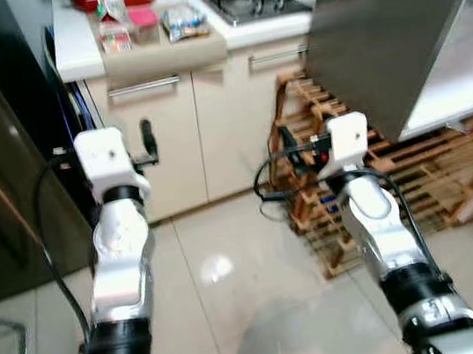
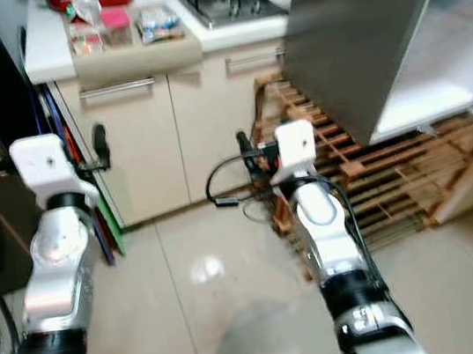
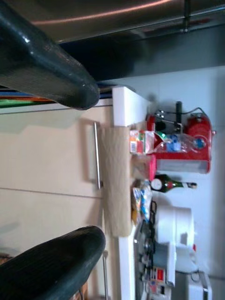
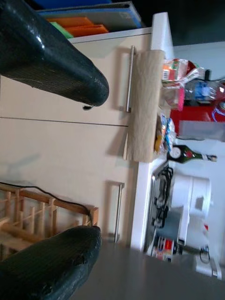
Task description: Restocking fridge
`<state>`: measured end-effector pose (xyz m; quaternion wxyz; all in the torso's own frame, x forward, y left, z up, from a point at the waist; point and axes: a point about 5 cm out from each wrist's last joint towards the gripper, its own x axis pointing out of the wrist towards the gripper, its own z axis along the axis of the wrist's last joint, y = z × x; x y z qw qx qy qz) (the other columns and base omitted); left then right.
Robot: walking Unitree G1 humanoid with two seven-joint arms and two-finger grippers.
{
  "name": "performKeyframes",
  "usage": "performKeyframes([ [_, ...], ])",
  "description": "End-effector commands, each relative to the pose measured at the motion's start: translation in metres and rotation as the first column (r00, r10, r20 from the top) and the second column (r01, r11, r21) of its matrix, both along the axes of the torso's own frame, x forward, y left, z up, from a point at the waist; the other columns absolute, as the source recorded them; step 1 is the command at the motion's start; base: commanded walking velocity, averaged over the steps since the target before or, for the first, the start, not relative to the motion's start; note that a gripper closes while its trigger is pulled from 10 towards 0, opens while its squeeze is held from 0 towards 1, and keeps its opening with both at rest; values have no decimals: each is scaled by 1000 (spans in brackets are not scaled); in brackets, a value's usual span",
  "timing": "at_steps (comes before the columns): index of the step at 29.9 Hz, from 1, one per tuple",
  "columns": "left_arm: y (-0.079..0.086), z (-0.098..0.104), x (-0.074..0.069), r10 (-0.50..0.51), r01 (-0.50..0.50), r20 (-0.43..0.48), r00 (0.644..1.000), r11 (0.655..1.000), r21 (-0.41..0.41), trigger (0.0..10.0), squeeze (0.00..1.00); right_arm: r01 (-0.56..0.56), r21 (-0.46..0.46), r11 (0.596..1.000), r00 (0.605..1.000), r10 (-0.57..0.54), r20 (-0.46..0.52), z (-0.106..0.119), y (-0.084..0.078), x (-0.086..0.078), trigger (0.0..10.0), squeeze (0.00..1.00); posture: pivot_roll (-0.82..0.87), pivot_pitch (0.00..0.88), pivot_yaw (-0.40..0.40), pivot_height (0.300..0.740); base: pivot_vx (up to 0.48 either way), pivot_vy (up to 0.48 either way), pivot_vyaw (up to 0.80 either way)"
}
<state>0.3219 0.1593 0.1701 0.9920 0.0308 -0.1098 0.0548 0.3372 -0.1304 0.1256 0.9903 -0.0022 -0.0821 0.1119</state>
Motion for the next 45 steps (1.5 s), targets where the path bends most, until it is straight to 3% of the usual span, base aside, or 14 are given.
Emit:
performKeyframes([
  [1, 1, 6, 2, -12, 12, 22, 1000, 1000, 21, 10000, 0, 3, -3, 1000, 1000, -3, 2, 1, 5, 1, 10000, 0, -26, 0, -35, 740, 472, 0, 0],
  [22, -2, 3, 6, -8, 8, -5, 1000, 1000, -17, 10000, 0, 11, 2, 1000, 1000, -11, -12, 0, 4, 2, 10000, 0, -32, 0, -35, 740, 480, 0, 0],
  [24, 0, -2, 8, 2, -2, -48, 999, 1000, -18, 10000, 0, 28, 25, 999, 999, -28, -31, -2, 1, 2, 10000, 0, -34, 0, -32, 740, 405, 0, 0],
  [25, 5, -9, 7, 42, -41, -97, 994, 999, 10, 10000, 0, 72, 121, 990, 995, -62, -85, -6, -4, 3, 10000, 0, -35, 0, -31, 740, 0, 0, 0],
  [27, 23, -27, -1, 113, -117, -187, 976, 993, -6, 10000, 0, 197, 222, 955, 965, -149, -217, -18, -16, 6, 10000, 0, -37, 0, -28, 740, 0, 0, 0],
  [29, 37, -43, -11, 153, -166, -255, 955, 986, -33, 10000, 0, 265, 210, 941, 938, -201, -282, -27, -24, 5, 10000, 0, -37, 0, -30, 740, 0, 0, 0],
  [33, 62, -71, -44, 246, -263, -344, 906, 965, -3, 10000, 0, 210, -4, 978, 949, -205, -239, -28, -26, 6, 10000, 0, -12, 0, -81, 740, 0, 0, 0],
  [35, 60, -69, -50, 243, -264, -310, 919, 964, -27, 10000, 0, 122, -26, 992, 967, -125, -221, -24, -21, 9, 10000, 0, 3, 0, -114, 740, 0, -126, 0],
  [38, 53, -64, -45, 238, -252, -290, 927, 968, -12, 10000, 0, 61, -42, 997, 977, -69, -201, -20, -16, 10, 10000, 0, 8, 0, -126, 740, 0, -384, 400],
  [40, 40, -51, -31, 222, -231, -243, 944, 973, -11, 10000, 0, 31, -50, 998, 978, -41, -204, -17, -11, 14, 10000, 0, 12, 0, -136, 740, 122, -424, 531],
  [45, 29, -39, -16, 175, -177, -202, 964, 984, 7, 10000, 0, 46, -15, 999, 983, -48, -177, -11, -10, 17, 10000, 0, 2, 0, -120, 740, 246, -409, 530],
])
